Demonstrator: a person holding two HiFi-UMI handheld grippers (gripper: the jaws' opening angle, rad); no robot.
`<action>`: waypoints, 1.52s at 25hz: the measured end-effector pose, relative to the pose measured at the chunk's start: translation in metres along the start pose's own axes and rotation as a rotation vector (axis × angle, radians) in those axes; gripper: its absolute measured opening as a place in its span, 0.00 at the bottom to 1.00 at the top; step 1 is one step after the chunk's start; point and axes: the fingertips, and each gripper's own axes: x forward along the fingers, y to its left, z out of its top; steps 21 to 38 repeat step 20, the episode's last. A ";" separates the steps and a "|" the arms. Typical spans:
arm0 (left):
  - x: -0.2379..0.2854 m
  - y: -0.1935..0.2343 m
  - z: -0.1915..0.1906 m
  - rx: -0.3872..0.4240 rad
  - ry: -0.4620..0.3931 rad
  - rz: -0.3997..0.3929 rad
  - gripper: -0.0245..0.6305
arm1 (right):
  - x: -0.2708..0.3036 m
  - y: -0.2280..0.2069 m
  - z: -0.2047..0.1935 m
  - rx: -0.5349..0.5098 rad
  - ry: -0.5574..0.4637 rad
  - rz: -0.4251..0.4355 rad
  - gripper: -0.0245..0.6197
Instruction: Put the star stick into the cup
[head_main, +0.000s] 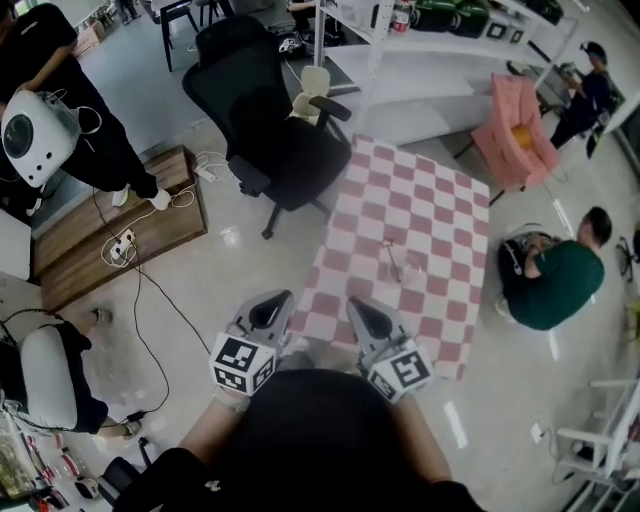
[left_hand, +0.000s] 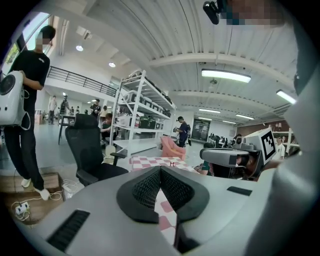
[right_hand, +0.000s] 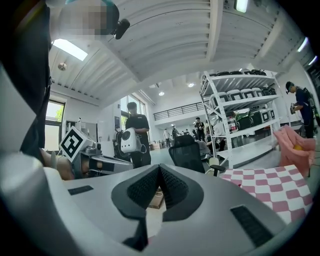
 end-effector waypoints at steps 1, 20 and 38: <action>0.000 0.000 0.001 0.003 0.000 -0.003 0.10 | -0.001 0.000 -0.001 0.000 0.004 -0.003 0.06; 0.013 -0.006 0.012 0.032 0.002 -0.022 0.10 | -0.012 -0.010 -0.004 0.000 0.008 -0.045 0.06; 0.013 -0.006 0.012 0.032 0.002 -0.022 0.10 | -0.012 -0.010 -0.004 0.000 0.008 -0.045 0.06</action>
